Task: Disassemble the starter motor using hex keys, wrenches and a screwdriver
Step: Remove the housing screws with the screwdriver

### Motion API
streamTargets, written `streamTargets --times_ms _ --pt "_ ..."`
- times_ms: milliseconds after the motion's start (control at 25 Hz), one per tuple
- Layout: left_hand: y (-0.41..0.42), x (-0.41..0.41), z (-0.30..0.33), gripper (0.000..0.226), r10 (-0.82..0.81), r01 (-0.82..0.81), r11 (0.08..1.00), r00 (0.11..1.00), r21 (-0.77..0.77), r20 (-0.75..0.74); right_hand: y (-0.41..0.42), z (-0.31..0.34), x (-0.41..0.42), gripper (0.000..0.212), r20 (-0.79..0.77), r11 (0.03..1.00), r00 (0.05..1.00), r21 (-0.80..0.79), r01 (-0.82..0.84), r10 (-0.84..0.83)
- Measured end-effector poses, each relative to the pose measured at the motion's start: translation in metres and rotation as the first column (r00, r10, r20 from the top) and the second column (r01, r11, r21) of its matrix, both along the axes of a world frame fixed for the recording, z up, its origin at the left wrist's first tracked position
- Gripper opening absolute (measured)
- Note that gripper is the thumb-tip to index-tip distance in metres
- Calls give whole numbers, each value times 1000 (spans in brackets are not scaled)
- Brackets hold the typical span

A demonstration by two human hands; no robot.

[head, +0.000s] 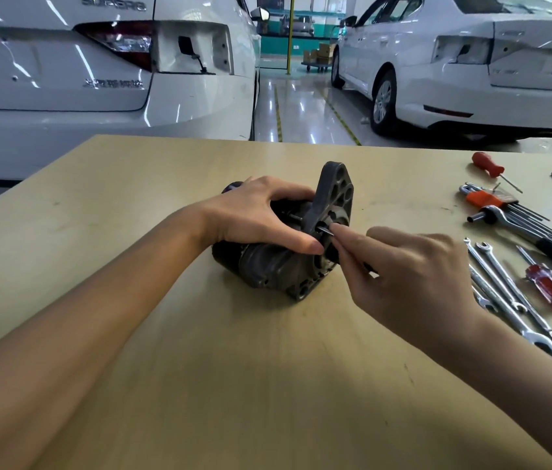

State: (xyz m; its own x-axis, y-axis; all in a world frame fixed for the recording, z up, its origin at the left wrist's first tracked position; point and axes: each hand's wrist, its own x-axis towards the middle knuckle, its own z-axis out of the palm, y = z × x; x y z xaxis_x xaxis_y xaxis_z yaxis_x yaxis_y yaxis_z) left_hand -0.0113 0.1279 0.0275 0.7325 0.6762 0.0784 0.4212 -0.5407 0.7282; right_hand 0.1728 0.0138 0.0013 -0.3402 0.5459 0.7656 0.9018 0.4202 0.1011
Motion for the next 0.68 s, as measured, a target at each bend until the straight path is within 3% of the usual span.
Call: streamTargets --times_ms 200,480,560,640,680 --pt "3 4 2 55 -9 9 1000 999 -11 -35 12 8 16 26 348 986 937 159 -45 -13" --pt "-3 10 12 39 -2 -3 999 992 -40 -124 15 23 27 40 577 971 817 200 -133 -7" --pt "-7 9 14 41 31 -36 999 989 -36 -146 12 20 27 34 489 982 871 143 -124 39" --pt "-11 6 10 50 104 -102 994 991 34 -84 2 14 23 18 114 997 991 -10 -73 73" --pt "-16 4 5 60 172 -170 981 985 93 -11 -3 11 19 12 -119 995 992 -83 -60 50"
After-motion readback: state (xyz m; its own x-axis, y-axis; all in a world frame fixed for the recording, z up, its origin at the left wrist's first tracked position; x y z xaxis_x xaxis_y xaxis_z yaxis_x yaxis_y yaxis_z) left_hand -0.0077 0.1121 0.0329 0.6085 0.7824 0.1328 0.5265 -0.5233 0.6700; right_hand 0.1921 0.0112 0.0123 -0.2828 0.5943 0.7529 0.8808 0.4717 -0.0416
